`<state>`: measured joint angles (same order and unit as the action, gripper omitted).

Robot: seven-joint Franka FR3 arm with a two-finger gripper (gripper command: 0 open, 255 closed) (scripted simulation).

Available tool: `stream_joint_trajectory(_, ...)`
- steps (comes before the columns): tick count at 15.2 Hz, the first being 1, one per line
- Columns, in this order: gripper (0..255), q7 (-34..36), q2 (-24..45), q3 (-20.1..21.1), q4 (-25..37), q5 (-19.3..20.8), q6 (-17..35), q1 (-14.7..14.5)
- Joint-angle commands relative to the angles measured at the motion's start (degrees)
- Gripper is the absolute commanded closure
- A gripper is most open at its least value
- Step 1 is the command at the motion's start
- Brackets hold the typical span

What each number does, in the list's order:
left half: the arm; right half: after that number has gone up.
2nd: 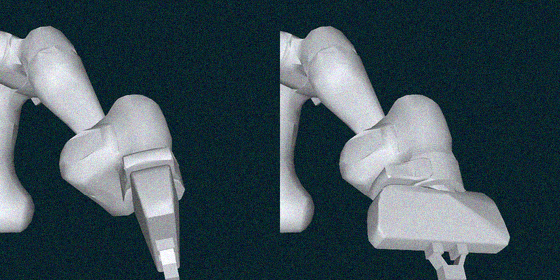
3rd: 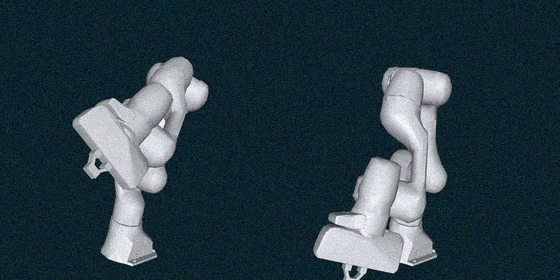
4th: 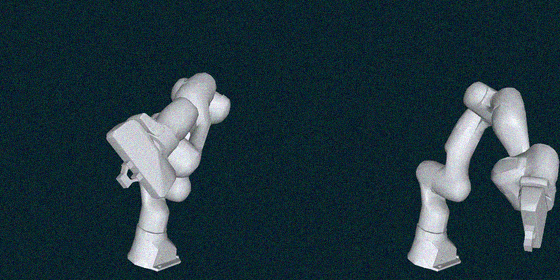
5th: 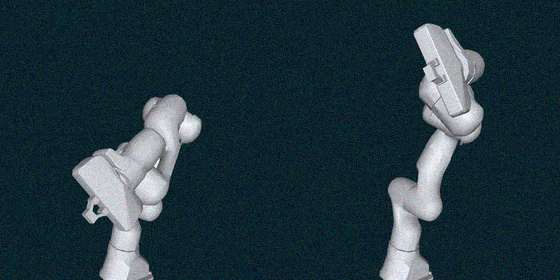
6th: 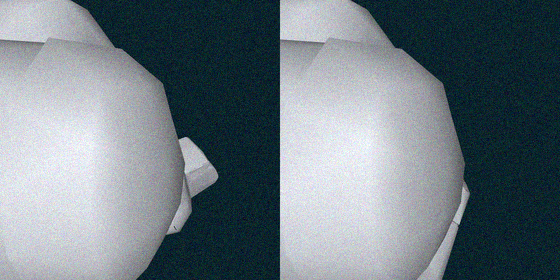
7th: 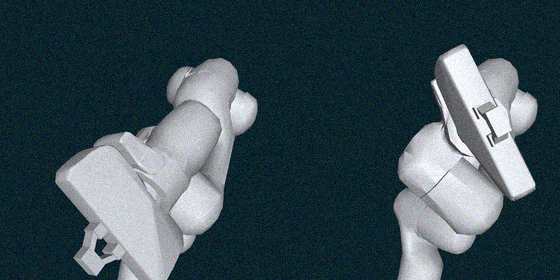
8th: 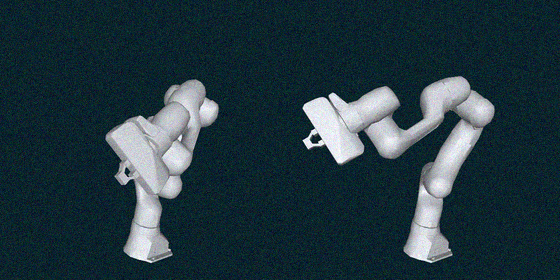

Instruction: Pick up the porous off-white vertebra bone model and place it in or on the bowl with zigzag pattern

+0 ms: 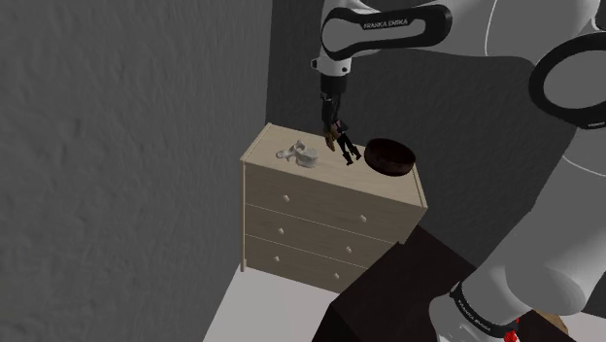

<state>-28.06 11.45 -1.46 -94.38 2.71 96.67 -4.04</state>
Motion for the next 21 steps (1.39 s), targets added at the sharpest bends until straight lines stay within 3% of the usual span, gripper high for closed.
stream_joint_trajectory(1,0,-2.05,5.35,0.49,6.04,-0.42,-1.17,-0.17)
stream_joint_trajectory(7,0,-7.05,20.76,2.12,25.51,-0.86,-6.55,-0.75)
stream_joint_trajectory(14,0,-6.98,19.36,2.10,17.97,-0.85,-0.41,-0.63)
stream_joint_trajectory(21,0,-6.98,19.29,2.10,17.42,-0.84,0.07,-0.62)
